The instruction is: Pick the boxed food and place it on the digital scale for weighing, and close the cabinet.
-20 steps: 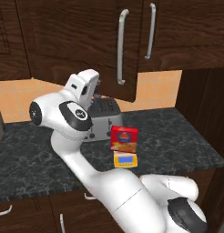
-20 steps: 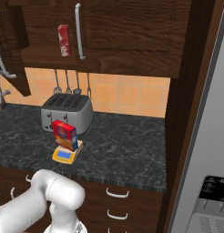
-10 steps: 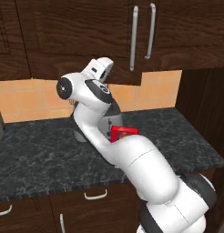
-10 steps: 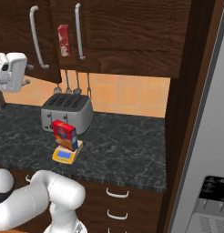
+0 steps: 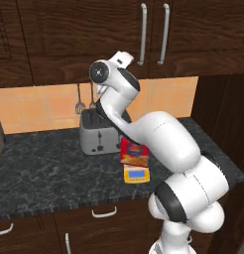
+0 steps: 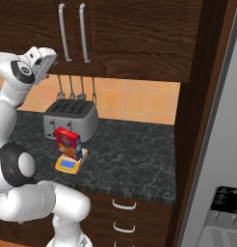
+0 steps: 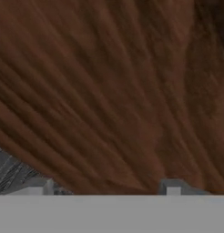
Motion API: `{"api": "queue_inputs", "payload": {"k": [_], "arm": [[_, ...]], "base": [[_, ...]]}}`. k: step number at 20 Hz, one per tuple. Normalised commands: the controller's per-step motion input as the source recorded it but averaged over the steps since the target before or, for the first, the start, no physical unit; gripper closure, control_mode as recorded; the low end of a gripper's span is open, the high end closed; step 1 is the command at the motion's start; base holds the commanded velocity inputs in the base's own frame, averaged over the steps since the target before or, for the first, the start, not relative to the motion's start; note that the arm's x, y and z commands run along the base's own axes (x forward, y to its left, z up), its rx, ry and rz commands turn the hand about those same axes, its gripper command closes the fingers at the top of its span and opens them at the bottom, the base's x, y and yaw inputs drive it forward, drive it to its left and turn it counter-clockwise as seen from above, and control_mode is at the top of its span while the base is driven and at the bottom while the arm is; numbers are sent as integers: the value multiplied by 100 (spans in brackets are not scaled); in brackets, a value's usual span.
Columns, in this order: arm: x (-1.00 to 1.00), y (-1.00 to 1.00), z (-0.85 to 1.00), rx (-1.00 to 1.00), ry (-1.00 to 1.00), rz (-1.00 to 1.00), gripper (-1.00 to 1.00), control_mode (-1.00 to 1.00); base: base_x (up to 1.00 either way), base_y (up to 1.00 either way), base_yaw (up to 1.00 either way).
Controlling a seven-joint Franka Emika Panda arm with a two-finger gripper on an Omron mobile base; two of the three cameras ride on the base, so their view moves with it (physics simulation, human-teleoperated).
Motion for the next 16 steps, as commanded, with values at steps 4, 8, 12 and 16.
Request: {"api": "queue_inputs", "payload": {"k": [4, 8, 12, 16], "arm": [[97, -51, 0, 12, -7, 19, -100, -100], [100, -36, -2, 9, -4, 19, -100, -100], [19, -39, 0, 4, -30, 22, -100, -100], [-59, -20, -15, 17, -81, 26, -100, -100]], "base": [[0, 0, 0], [0, 0, 0], [0, 0, 0], [0, 0, 0]]}}
